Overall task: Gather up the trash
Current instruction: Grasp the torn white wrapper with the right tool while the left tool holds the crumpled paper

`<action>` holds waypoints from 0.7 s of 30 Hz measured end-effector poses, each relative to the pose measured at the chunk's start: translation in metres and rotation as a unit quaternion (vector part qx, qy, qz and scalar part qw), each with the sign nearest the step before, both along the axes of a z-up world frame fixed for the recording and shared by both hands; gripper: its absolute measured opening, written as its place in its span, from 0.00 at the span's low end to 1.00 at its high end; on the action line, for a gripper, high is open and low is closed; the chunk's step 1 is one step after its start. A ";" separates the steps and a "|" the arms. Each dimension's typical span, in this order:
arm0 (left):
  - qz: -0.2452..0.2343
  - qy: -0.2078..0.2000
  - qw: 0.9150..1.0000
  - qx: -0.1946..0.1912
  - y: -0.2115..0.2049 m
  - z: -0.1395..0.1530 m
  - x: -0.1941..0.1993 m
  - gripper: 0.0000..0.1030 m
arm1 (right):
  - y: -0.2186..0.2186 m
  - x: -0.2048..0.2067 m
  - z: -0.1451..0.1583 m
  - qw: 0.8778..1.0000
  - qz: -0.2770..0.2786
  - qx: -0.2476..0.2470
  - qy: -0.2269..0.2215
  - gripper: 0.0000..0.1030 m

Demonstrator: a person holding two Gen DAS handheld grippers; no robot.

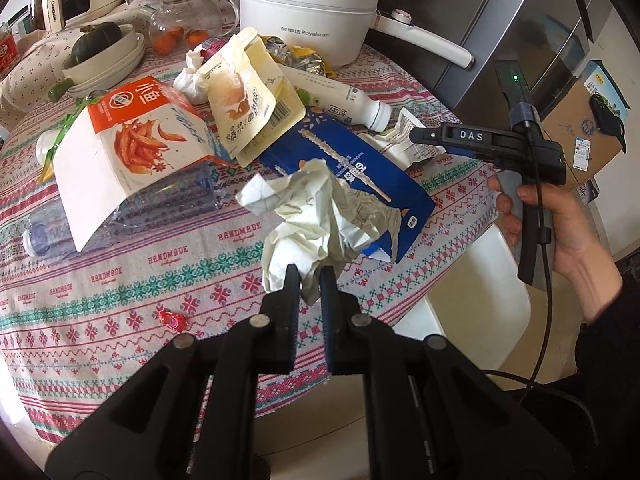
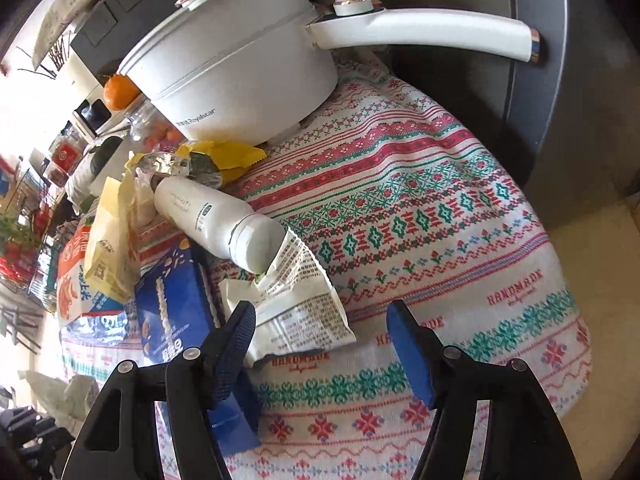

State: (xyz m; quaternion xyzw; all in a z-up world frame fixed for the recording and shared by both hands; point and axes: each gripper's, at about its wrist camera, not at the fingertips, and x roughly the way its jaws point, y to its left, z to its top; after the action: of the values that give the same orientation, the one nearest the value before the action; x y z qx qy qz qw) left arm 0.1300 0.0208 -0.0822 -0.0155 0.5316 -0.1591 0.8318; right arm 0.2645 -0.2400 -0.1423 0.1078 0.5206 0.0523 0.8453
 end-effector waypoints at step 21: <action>-0.011 -0.015 1.000 -0.016 0.000 0.012 -0.009 0.11 | -0.003 -0.044 0.055 0.998 0.037 -0.014 -0.050 0.08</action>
State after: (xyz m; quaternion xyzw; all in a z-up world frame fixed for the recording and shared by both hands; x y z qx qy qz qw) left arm 0.1208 0.0204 -0.0701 -0.0204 0.5170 -0.1771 0.8372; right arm 0.2203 -0.2433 -0.0873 0.0735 0.4822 0.0812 0.8692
